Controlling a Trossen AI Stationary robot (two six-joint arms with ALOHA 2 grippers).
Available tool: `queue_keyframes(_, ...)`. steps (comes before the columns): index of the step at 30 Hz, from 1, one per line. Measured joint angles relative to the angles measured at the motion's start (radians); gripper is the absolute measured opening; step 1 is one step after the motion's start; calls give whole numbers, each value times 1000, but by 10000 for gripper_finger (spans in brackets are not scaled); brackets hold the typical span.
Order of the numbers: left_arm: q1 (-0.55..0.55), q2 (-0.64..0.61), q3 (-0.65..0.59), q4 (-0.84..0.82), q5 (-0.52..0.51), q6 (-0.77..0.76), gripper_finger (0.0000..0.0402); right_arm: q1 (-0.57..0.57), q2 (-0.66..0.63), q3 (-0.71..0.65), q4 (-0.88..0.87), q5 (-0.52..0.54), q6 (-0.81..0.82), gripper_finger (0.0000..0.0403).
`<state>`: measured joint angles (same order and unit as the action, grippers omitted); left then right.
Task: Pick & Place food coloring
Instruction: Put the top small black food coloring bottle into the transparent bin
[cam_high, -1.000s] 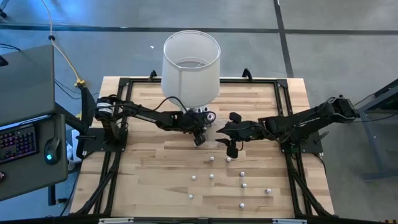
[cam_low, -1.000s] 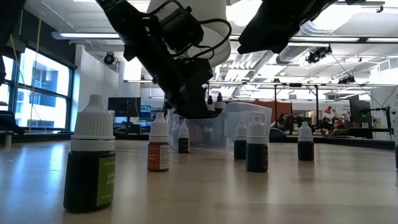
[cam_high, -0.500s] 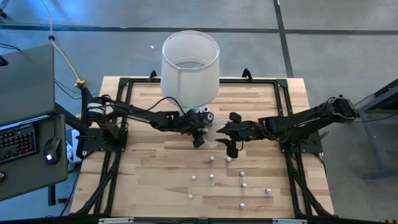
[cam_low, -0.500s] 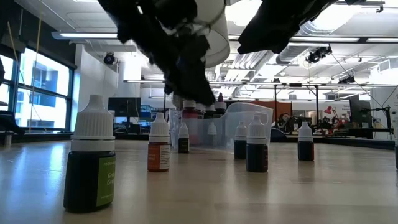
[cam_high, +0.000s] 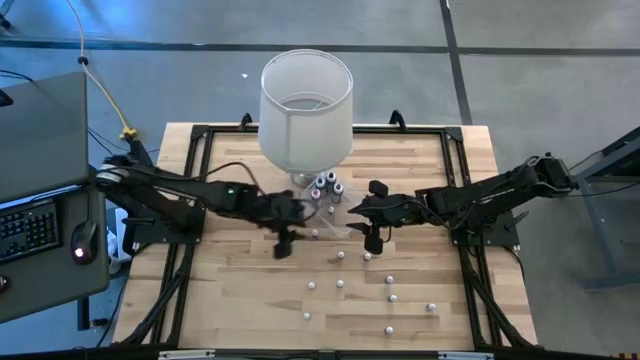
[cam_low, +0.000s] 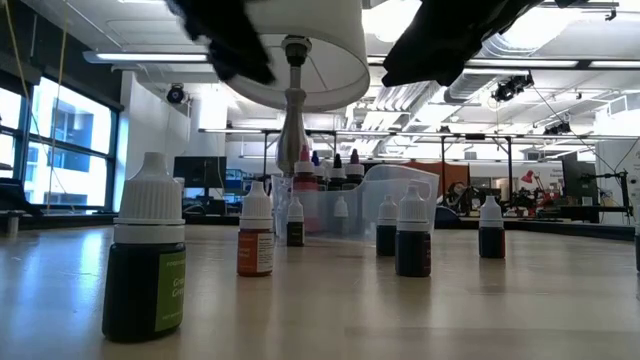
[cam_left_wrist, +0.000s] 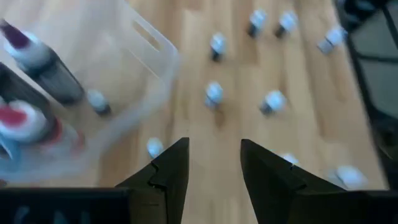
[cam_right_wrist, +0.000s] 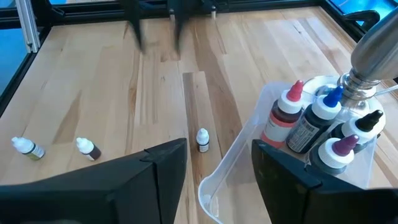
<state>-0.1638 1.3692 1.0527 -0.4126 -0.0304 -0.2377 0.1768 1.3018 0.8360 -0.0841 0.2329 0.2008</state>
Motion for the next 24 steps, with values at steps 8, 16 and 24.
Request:
queue_keyframes(8, -93, -179, 1, -285, -105, -83, 142, 0, 0, 0, 11, 9, -1, 173)
queue_keyframes(16, -209, -305, 0, -571, -334, -185, 142, 0, 0, 0, 187, 55, 17, 173)
queue_keyframes(24, -321, -475, -126, -547, -493, -232, 142, -9, 24, 1, 305, 138, -6, 173)
